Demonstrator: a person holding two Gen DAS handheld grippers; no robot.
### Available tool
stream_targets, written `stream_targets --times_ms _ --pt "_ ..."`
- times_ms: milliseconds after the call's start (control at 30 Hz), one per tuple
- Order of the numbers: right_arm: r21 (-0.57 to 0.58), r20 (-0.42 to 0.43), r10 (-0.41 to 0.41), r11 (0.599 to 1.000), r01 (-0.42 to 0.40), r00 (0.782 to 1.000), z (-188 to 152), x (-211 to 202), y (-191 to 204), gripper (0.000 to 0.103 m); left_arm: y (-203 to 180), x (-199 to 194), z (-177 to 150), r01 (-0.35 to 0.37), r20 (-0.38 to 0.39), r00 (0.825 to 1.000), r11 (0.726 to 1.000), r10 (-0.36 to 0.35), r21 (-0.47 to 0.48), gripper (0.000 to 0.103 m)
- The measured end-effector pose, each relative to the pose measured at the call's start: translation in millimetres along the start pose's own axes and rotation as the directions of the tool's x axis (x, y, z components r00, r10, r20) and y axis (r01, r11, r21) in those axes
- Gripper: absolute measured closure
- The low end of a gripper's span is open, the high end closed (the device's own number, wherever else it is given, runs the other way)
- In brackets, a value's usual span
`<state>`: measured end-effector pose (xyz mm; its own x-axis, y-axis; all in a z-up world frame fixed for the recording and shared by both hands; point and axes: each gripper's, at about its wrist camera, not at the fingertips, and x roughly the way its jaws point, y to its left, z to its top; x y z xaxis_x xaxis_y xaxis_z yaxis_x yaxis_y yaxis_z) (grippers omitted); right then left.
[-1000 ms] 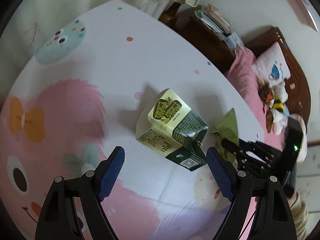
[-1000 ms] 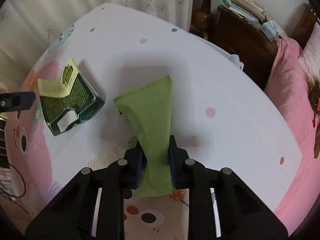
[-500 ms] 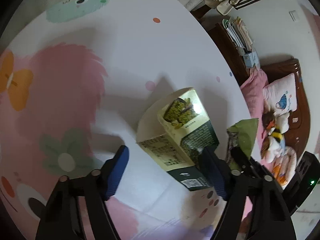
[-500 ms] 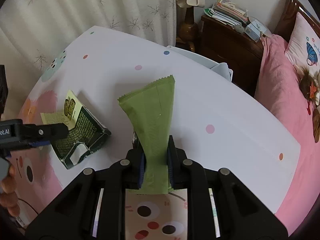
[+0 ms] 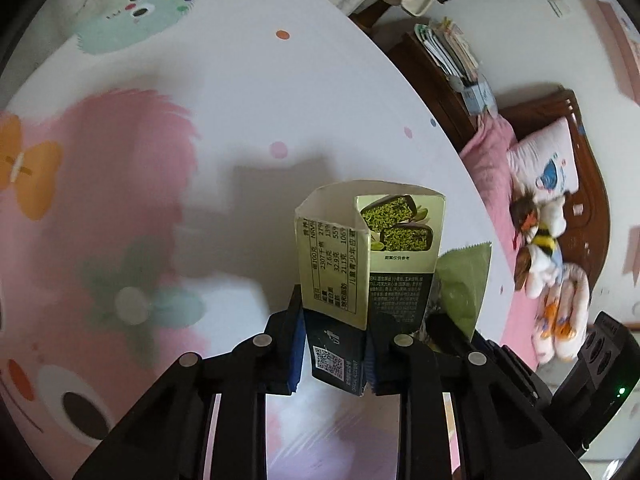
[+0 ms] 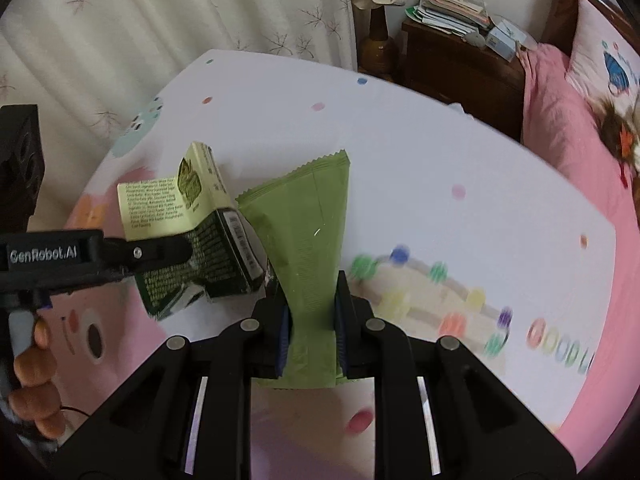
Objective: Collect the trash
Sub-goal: 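Grasp the green-white carton with the left gripper while the right gripper grasps the green packet, then carry carton and green packet over the bin and open both grippers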
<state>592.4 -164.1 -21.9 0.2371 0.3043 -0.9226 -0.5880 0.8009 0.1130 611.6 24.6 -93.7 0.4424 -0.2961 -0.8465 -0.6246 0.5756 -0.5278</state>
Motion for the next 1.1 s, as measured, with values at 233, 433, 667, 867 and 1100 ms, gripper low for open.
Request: stream_targets --times_ms 233,433,667,867,1100 --pt "0.081 0.018 -0.008 0.997 0.006 1.0 -58 -36 41 0.087 14 -56 -39 -0.019 0.003 1.0 0.982 0.019 0.188 0.08" --pt "0.161 0.054 -0.034 0.987 0.025 0.998 -116 -72 109 0.087 53 -119 -90 -0.041 -0.001 0.999 0.918 0.045 0.395 0.08" --pt "0.281 0.049 -0.073 0.958 0.057 0.996 -186 -93 200 0.087 138 -202 -156 -0.027 -0.013 0.999 0.846 0.04 0.533 0.08" --pt "0.363 0.038 -0.111 0.927 0.09 0.993 -241 -105 270 0.087 216 -255 -181 -0.017 -0.028 0.999 0.798 0.043 0.603 0.08" --pt "0.427 0.02 -0.09 0.901 0.073 0.996 -292 -107 325 0.087 269 -288 -204 -0.045 -0.014 0.997 0.73 0.075 0.682 0.08"
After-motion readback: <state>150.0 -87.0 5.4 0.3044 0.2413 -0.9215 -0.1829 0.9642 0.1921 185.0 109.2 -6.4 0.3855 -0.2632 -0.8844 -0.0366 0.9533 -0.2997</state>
